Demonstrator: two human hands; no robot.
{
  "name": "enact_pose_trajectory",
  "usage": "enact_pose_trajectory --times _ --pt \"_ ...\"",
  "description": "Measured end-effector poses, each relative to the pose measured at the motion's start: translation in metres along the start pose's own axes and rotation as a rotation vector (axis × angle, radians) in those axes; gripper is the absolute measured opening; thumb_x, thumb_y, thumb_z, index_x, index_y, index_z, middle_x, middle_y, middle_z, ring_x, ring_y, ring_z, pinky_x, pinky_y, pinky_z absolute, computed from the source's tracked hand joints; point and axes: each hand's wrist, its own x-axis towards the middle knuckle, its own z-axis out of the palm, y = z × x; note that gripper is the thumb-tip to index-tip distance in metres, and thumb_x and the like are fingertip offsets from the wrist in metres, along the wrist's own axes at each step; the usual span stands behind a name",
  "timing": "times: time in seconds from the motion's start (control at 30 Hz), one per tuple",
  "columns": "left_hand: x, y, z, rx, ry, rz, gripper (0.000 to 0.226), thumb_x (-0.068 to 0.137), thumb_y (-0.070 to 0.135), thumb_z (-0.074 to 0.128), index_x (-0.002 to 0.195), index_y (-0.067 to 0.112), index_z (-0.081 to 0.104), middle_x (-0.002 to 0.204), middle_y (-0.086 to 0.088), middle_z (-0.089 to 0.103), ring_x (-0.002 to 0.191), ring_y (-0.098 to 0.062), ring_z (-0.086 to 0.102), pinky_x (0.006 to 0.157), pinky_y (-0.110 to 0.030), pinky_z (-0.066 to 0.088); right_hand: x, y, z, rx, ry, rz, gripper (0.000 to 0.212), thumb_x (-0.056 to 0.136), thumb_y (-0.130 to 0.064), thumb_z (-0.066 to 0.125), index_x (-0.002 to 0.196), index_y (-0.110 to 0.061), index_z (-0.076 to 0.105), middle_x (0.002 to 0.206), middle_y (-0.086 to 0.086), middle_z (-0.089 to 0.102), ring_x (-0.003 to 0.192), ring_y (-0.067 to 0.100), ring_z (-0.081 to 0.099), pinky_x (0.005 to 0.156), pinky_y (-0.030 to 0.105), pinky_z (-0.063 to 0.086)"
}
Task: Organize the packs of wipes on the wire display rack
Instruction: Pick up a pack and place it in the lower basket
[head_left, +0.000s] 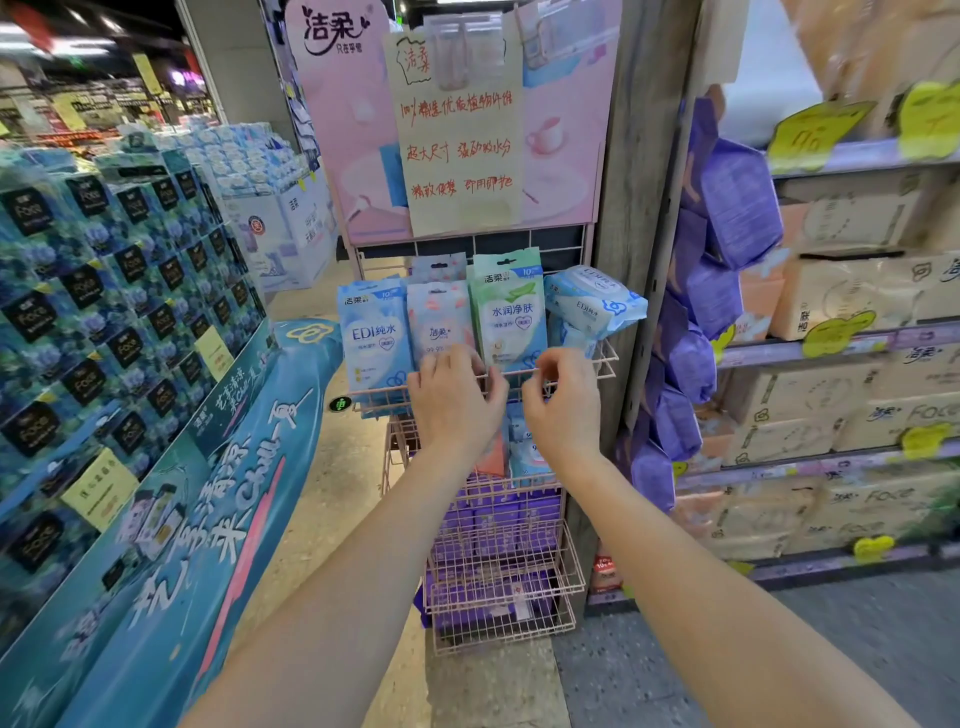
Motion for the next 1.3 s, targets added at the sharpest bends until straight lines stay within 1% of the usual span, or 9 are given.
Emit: enact_pose_trajectory --times 0.23,0.4,0.47,0.6,0.73,0.93,1.03,1.2,1.3 --pt "-0.046 -0.051 0.031 0.011 -0.412 0.124 0.02 0.091 0.035 0.058 0.108 0.026 0.064 0.107 0.007 0.071 0.104 -0.025 0.057 0.091 -0.041 0.039 -0.046 0.032 0.024 -0.009 -0.407 0.237 0.026 0.088 -0.016 0.062 0.114 -0.014 0.067 0.105 0.0 0.071 0.099 0.02 0.065 0.086 0.032 0.05" --pt "-0.048 -0.067 0.048 0.092 -0.538 -0.102 0.043 0.092 0.047 0.055 0.125 0.021 0.063 0.12 -0.007 0.07 0.119 -0.034 0.058 0.104 -0.047 0.044 -0.054 0.046 0.035 -0.028 -0.573 0.386 0.042 0.093 -0.018 0.057 0.134 -0.013 0.064 0.123 0.008 0.074 0.113 0.025 0.069 0.094 0.03 0.052" --pt "-0.047 -0.069 0.056 0.078 -0.57 -0.196 0.045 0.092 0.05 0.056 0.125 0.021 0.065 0.119 -0.01 0.072 0.118 -0.038 0.061 0.102 -0.047 0.046 -0.055 0.051 0.04 -0.041 -0.595 0.41 0.044 0.093 -0.019 0.055 0.136 -0.014 0.063 0.12 0.013 0.074 0.111 0.032 0.068 0.091 0.038 0.056" --pt "-0.05 -0.083 0.075 0.01 -0.641 -0.316 0.031 0.093 0.047 0.059 0.099 0.017 0.061 0.098 -0.013 0.075 0.086 -0.036 0.066 0.079 -0.039 0.053 -0.057 0.062 0.053 -0.036 -0.644 0.483 0.043 0.093 -0.014 0.057 0.136 -0.014 0.062 0.113 0.015 0.073 0.1 0.035 0.068 0.079 0.034 0.054" --pt "-0.043 -0.087 0.093 -0.188 -0.67 -0.446 0.043 0.097 0.033 0.062 0.138 0.028 0.054 0.121 -0.006 0.071 0.092 -0.031 0.065 0.076 -0.034 0.048 -0.054 0.078 0.065 -0.027 -0.649 0.578 0.037 0.095 -0.026 0.066 0.13 -0.013 0.064 0.099 0.011 0.073 0.087 0.031 0.067 0.069 0.03 0.048" --pt "-0.03 -0.096 0.12 -0.165 -0.709 -0.483 0.043 0.099 0.03 0.063 0.14 0.019 0.053 0.127 -0.011 0.071 0.111 -0.036 0.068 0.084 -0.039 0.052 -0.05 0.098 0.084 -0.058 -0.658 0.604 0.038 0.096 -0.009 0.057 0.133 -0.013 0.063 0.122 0.016 0.071 0.111 0.037 0.066 0.093 0.045 0.055" --pt "-0.025 -0.097 0.133 -0.219 -0.739 -0.57 0.043 0.101 0.029 0.06 0.14 0.015 0.049 0.13 -0.012 0.069 0.113 -0.036 0.068 0.084 -0.037 0.052 -0.047 0.099 0.093 -0.079 -0.728 0.671 0.047 0.093 -0.006 0.055 0.138 -0.018 0.06 0.131 0.013 0.066 0.12 0.034 0.062 0.102 0.038 0.052" --pt "-0.02 -0.091 0.142 -0.218 -0.651 -0.616 0.033 0.098 0.037 0.064 0.123 0.015 0.063 0.115 -0.012 0.074 0.087 -0.027 0.063 0.072 -0.029 0.041 -0.049 0.095 0.103 -0.061 -0.711 0.739 0.043 0.091 -0.017 0.06 0.133 -0.028 0.061 0.123 0.011 0.068 0.117 0.035 0.061 0.102 0.046 0.052" --pt "-0.023 -0.092 0.139 -0.251 -0.613 -0.642 0.037 0.094 0.035 0.072 0.123 0.013 0.066 0.117 -0.011 0.074 0.104 -0.031 0.069 0.079 -0.031 0.047 -0.046 0.086 0.105 0.109 -0.614 0.78 0.036 0.092 -0.006 0.06 0.127 -0.015 0.06 0.114 0.009 0.072 0.11 0.033 0.067 0.1 0.046 0.054"
